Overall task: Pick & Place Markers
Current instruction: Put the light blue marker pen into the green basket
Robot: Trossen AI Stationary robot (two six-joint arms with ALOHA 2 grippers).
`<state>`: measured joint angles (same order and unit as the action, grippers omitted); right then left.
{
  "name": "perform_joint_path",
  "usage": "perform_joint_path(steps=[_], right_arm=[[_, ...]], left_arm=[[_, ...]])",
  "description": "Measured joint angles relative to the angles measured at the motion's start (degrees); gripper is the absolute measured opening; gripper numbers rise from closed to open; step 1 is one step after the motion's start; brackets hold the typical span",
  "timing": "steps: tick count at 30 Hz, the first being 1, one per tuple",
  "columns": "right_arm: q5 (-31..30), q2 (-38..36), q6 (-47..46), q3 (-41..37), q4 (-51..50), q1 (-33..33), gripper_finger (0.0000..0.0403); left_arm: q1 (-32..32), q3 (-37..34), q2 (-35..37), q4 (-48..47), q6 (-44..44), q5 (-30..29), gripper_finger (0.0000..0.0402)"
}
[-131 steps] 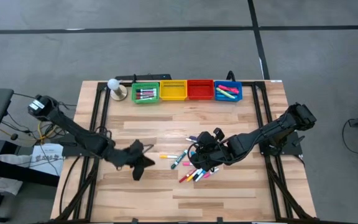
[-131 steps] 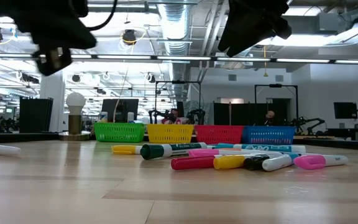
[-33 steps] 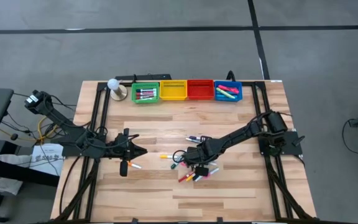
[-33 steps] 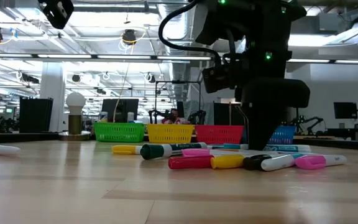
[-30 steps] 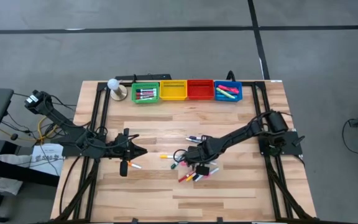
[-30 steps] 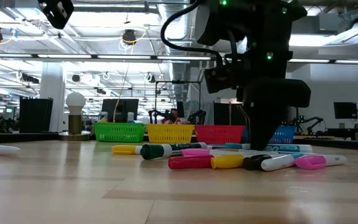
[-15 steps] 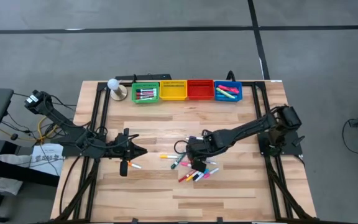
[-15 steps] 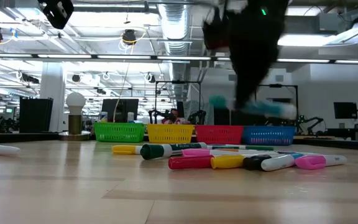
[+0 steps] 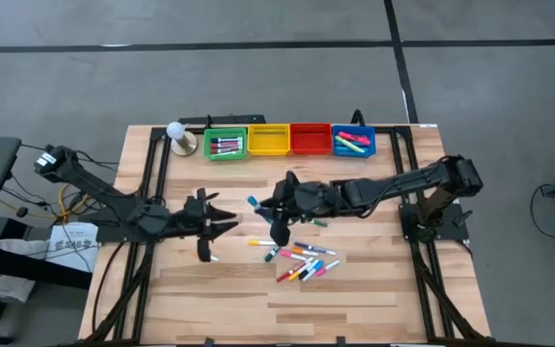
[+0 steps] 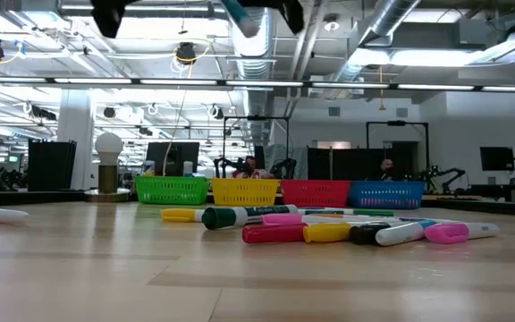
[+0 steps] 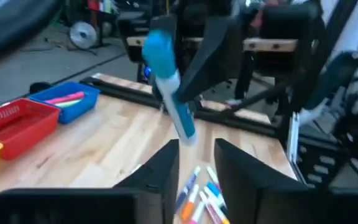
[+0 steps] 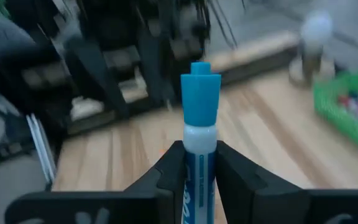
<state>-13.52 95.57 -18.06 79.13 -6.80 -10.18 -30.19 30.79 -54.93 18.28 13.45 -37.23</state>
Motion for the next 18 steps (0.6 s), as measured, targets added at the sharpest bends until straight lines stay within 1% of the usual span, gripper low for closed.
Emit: perform_joint_path(steps=[3, 8, 11, 14, 15, 18], right_arm=[[0.1, 0.0, 1.8, 0.0, 3.7, 0.7, 0.0064], [1.3, 0.0, 2.1, 0.0, 4.0, 1.0, 0.0064], [1.6, 0.0, 3.1, 0.0, 4.0, 0.6, 0.0064], [1.6, 0.0, 3.6, 0.0, 4.7, 0.4, 0.0064], [1.6, 0.0, 3.6, 0.0, 5.2, 0.4, 0.0064], [1.7, 0.0, 3.6, 0.0, 5.7, 0.5, 0.0065]], left_arm=[[2.0, 0.0, -2.4, 4.0, 0.3, 0.0, 0.0125], [4.5, 0.0, -6.2, 12.4, 0.9, 0.0, 0.0144], [6.3, 0.0, -8.1, 16.1, 4.8, 0.0, 0.0147], [7.6, 0.0, -9.9, 16.7, 8.2, 0.0, 0.0147], [8.0, 0.0, -10.5, 16.7, 9.0, 0.6, 0.0146], [8.9, 0.0, -12.5, 17.3, 9.9, 4.9, 0.0144]])
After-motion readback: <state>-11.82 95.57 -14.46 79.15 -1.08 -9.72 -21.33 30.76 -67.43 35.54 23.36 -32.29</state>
